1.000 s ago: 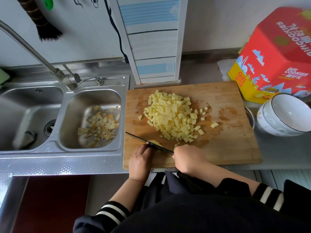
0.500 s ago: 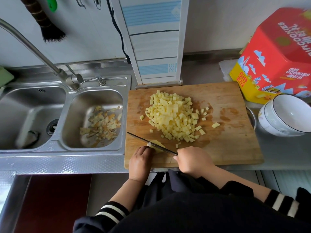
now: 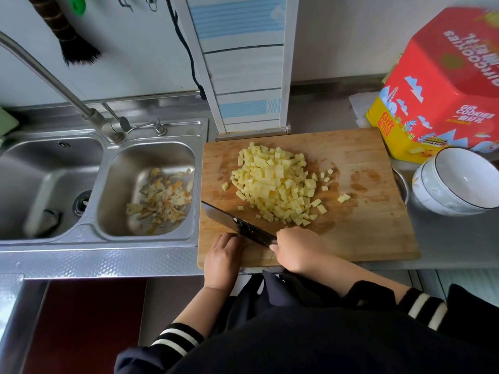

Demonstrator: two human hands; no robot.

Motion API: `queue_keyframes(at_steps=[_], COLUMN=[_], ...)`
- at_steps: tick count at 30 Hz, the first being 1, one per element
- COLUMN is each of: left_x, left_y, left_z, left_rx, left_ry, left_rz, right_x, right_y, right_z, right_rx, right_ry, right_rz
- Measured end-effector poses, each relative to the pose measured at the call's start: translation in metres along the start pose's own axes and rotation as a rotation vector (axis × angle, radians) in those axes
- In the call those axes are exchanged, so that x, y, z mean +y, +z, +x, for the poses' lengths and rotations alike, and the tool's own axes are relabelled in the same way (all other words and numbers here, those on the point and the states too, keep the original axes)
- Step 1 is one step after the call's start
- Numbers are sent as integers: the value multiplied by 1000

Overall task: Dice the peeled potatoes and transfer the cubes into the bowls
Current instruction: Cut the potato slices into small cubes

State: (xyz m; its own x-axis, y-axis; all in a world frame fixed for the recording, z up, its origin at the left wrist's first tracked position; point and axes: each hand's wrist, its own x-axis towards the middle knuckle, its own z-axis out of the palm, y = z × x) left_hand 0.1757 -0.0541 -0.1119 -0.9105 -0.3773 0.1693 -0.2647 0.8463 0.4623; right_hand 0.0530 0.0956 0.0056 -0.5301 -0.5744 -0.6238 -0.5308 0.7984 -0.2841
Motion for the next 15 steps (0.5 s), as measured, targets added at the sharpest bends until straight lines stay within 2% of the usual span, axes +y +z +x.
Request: queue_keyframes(at_steps=[8, 15], left_x=[2, 4], left_y=[-7, -10], left_z=[0, 1], left_rx=[-14, -11], left_ry=[8, 19], left_rz=[9, 34], right_x=[3, 2], right_y=[2, 5], right_z=[-16, -9], right_rx=[26, 8], right_ry=[-105, -93], right_rz=[-74, -90])
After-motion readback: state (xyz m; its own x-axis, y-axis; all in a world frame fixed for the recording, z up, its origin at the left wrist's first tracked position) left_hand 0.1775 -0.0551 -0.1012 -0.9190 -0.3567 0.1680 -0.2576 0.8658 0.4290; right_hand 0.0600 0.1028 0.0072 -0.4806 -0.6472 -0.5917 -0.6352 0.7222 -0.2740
